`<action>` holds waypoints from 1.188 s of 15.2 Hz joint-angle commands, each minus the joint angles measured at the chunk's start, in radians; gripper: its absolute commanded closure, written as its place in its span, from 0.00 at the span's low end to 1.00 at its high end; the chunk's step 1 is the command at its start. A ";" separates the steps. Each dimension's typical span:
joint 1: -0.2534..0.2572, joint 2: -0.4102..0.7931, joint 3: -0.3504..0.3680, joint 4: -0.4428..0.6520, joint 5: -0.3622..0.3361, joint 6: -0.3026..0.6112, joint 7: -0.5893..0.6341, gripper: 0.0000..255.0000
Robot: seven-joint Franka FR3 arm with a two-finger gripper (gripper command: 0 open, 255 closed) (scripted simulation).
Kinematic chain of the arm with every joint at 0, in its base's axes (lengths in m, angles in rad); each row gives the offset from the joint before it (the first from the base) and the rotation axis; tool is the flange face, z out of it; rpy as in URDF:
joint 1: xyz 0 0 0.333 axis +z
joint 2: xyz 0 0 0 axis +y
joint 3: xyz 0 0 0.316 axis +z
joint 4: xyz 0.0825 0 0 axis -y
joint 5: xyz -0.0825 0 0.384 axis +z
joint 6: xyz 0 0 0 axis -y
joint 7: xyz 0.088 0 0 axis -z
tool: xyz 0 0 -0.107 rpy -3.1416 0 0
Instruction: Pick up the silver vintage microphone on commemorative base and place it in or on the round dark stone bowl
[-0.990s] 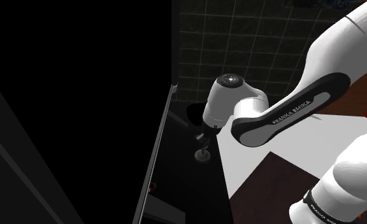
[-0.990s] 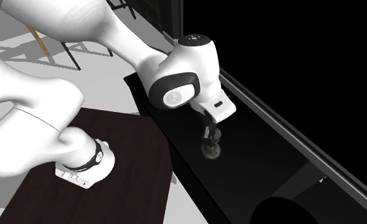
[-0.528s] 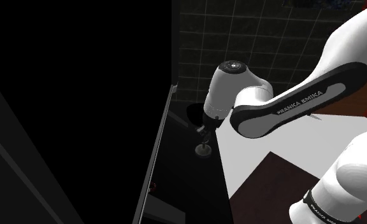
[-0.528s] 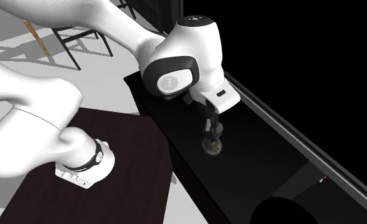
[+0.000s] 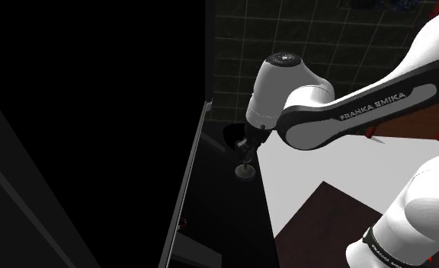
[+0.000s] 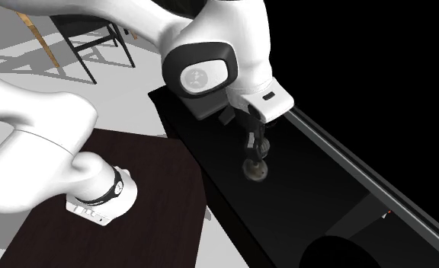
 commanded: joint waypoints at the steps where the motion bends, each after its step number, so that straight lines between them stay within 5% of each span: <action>1: 0.006 -0.016 -0.008 0.016 0.010 -0.031 -0.013 1.00; 10: 0.025 -0.076 -0.037 0.084 0.039 -0.156 -0.056 1.00; 18: -0.076 0.086 -0.146 0.232 -0.029 -0.126 -0.205 1.00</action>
